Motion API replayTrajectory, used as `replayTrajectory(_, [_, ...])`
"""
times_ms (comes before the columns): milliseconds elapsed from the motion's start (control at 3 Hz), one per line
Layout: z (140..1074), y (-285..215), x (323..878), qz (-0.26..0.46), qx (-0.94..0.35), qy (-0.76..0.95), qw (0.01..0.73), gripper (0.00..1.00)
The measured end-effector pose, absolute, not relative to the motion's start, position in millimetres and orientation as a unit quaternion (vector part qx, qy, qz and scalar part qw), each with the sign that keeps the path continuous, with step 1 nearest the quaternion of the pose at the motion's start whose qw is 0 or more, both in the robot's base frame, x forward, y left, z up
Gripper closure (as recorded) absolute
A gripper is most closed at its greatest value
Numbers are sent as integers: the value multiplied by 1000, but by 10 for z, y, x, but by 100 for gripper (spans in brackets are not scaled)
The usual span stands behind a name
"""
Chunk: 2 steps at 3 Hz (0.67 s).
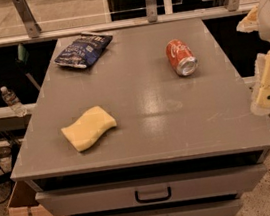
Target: Place coke can upright
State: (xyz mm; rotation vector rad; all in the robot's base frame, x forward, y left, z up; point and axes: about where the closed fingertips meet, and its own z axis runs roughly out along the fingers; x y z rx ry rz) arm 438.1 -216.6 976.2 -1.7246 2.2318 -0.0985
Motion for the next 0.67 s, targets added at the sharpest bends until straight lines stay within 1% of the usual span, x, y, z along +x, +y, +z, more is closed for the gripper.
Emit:
replayTrajectory(333, [9774, -2136, 4413, -32, -607, 777, 165, 0])
replayTrajectory(667, [9760, -2032, 4670, -20, -604, 778, 173, 0])
